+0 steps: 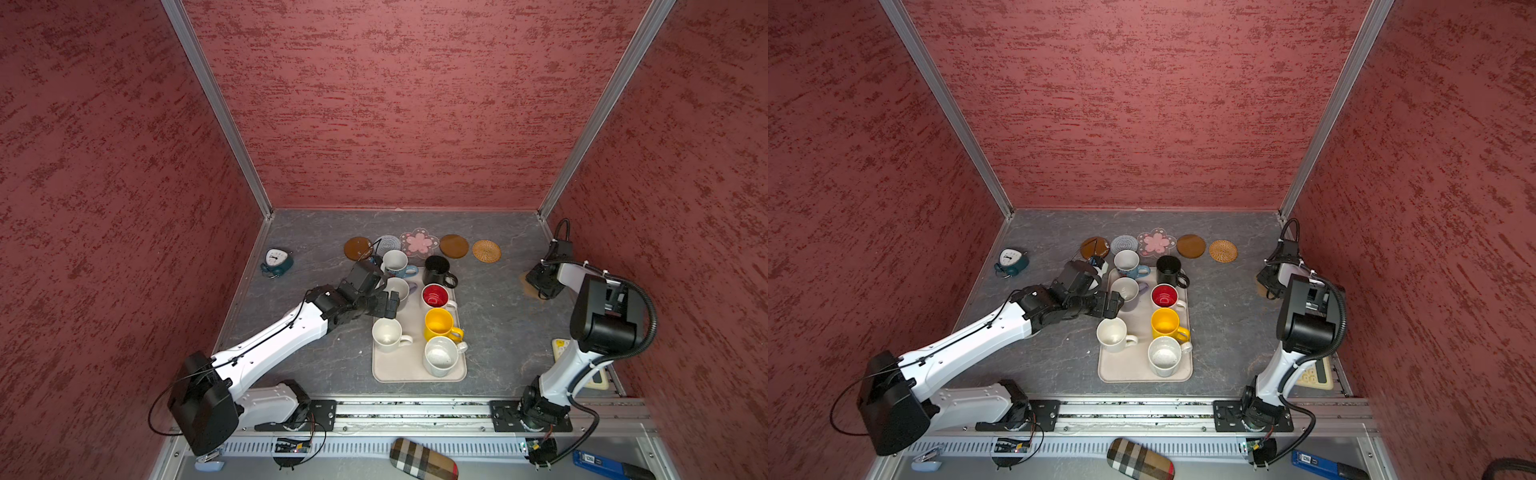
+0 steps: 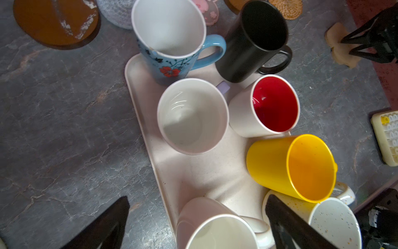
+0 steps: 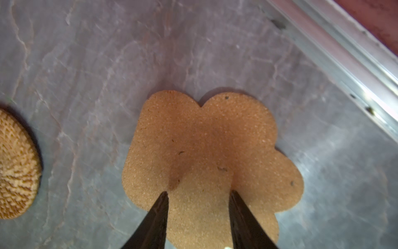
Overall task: Place cups on coasters
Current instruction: Move the coaster to the top-right of the table.
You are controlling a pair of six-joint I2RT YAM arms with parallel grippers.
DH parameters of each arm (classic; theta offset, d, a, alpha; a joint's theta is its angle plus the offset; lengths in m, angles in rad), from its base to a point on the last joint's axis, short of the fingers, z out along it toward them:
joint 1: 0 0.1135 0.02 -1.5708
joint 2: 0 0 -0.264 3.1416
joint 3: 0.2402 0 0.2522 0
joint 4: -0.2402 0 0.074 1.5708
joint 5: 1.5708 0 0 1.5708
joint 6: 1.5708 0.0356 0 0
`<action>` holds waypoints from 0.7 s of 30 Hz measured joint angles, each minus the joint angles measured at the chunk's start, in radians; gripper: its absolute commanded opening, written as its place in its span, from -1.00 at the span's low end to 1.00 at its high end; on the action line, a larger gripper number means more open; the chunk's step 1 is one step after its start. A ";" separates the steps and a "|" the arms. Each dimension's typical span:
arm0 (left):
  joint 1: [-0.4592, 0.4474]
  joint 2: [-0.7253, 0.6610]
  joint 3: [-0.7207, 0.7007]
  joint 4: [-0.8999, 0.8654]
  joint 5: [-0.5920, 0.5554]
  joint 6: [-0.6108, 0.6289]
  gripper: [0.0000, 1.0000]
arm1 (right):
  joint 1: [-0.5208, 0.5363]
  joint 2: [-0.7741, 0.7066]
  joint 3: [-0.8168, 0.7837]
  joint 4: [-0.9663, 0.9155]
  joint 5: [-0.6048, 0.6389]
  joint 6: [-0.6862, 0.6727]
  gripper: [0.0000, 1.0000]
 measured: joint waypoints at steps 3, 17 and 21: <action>0.026 0.009 -0.007 0.001 0.008 -0.005 0.99 | 0.005 0.044 0.059 -0.002 -0.005 0.000 -0.06; 0.116 -0.055 -0.007 0.035 0.008 -0.034 0.99 | 0.070 0.259 0.354 -0.016 -0.017 0.000 -0.06; 0.138 -0.052 -0.007 0.035 0.010 -0.041 0.99 | 0.102 0.306 0.423 -0.023 -0.017 0.000 -0.06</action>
